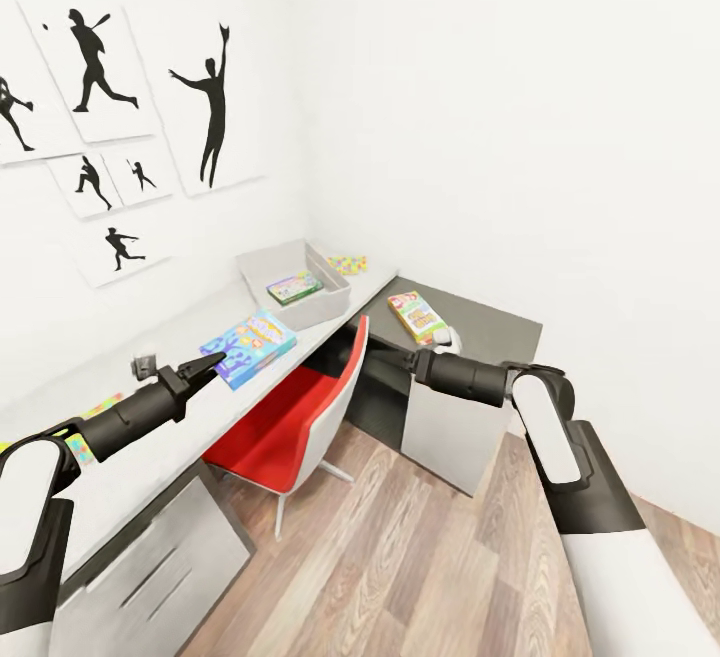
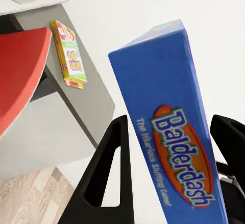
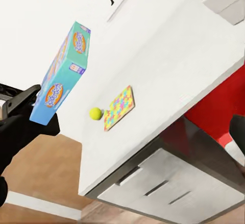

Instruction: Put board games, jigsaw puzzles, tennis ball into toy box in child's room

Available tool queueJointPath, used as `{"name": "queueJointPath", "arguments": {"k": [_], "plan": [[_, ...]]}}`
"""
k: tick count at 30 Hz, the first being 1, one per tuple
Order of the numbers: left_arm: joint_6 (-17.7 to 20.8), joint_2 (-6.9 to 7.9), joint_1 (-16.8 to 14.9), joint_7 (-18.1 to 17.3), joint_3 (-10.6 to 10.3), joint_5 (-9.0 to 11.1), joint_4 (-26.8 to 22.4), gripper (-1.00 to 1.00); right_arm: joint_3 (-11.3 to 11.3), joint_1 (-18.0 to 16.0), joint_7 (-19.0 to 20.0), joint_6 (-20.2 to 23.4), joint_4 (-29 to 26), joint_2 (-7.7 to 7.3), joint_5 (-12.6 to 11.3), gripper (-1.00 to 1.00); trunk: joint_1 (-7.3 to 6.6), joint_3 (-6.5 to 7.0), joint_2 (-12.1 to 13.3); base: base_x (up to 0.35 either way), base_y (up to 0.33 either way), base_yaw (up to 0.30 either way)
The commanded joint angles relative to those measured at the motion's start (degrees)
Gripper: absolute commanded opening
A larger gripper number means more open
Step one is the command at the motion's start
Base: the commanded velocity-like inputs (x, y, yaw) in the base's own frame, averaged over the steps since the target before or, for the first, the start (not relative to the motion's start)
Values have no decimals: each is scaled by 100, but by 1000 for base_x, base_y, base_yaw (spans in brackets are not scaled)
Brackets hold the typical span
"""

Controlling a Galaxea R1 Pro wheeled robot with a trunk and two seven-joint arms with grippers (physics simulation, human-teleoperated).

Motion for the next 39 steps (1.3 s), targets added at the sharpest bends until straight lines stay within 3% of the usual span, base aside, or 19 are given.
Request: {"name": "queueJointPath", "arguments": {"k": [1, 27, 39], "plan": [[29, -2, -8, -35, 5, -1, 0, -100, 1, -5, 55, 9, -3, -4, 54, 100, 6, -10, -11, 305, 0, 294], [38, -31, -37, 244, -20, 2, 15, -100, -7, -5, 55, 9, -3, -3, 54, 100, 6, -10, -11, 325, -53, 294], [30, -31, -61, 454, -265, -1, 18, -100, -18, -5, 55, 9, -3, -8, 54, 100, 6, -10, -11, 107, -251, 294]]}}
